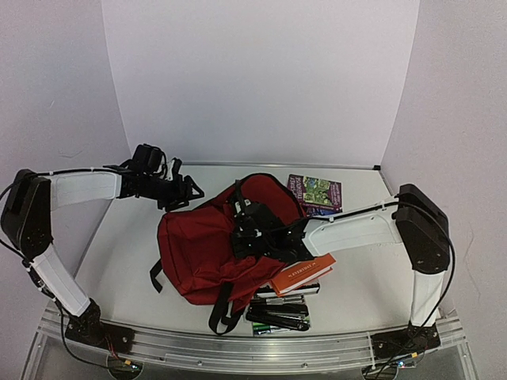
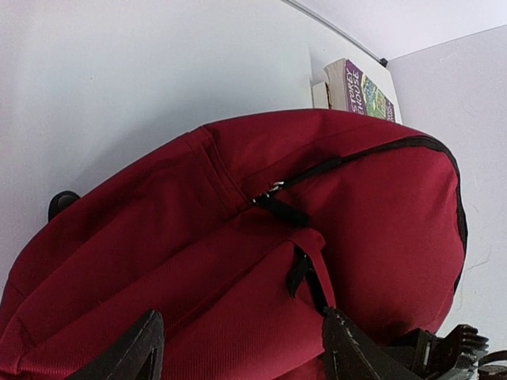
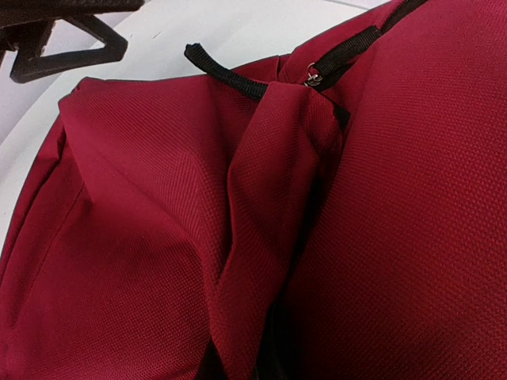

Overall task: Pack the student bag
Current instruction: Unzip the student bag at the center of the board.

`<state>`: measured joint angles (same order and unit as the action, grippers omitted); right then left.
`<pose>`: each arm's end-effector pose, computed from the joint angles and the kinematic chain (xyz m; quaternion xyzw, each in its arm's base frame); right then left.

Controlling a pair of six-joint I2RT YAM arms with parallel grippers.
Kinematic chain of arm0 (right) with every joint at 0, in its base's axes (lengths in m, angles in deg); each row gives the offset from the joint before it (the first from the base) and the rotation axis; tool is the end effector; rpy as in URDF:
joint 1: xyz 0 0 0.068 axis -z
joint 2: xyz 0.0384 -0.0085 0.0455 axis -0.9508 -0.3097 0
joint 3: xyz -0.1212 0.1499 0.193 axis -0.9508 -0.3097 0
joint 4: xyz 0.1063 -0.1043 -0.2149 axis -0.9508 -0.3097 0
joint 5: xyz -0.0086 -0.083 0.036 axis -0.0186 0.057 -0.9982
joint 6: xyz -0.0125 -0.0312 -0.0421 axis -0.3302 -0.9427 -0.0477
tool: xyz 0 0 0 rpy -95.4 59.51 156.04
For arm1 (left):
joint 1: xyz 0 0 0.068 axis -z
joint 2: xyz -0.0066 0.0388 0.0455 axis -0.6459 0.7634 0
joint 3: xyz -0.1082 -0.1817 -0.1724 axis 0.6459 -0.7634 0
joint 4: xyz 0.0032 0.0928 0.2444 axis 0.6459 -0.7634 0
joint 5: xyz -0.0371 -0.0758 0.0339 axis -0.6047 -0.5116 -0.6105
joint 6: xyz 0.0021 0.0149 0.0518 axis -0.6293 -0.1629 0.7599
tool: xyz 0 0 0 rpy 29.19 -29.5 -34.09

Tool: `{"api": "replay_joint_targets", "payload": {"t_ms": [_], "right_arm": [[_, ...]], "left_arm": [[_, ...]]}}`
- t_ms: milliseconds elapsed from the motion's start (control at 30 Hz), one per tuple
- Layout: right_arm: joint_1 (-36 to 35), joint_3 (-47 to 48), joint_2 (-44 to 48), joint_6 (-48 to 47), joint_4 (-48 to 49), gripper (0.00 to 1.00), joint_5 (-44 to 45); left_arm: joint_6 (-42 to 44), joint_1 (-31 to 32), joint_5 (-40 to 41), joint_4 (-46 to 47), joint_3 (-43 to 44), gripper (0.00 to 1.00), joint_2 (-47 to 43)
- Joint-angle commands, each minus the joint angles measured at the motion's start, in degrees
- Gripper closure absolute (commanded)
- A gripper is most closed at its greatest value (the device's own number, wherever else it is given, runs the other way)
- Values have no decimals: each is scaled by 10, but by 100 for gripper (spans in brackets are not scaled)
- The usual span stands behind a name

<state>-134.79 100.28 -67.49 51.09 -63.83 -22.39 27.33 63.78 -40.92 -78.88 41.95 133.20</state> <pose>0.2119 0.3926 0.1833 -0.2436 0.8451 0.2297 0.4168 0.3174 -0.1545 0.2377 0.0074 0.8985 -0.3589 0.2528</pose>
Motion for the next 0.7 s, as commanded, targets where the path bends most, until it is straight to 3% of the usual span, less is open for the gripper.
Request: {"api": "replay_joint_targets", "payload": {"t_ms": [0, 200, 467, 667], "right_arm": [[-5, -22, 18, 23, 7, 100, -8], [-5, -25, 13, 32, 13, 100, -15], [-5, -22, 14, 33, 17, 100, -13], [-5, -23, 15, 37, 18, 100, -9]], "left_arm": [[6, -3, -17, 45, 69, 35, 43], [10, -2, -66, 55, 104, 44, 91], [11, 13, -88, 40, 133, 46, 135], [17, 32, -75, 20, 135, 63, 141]]}}
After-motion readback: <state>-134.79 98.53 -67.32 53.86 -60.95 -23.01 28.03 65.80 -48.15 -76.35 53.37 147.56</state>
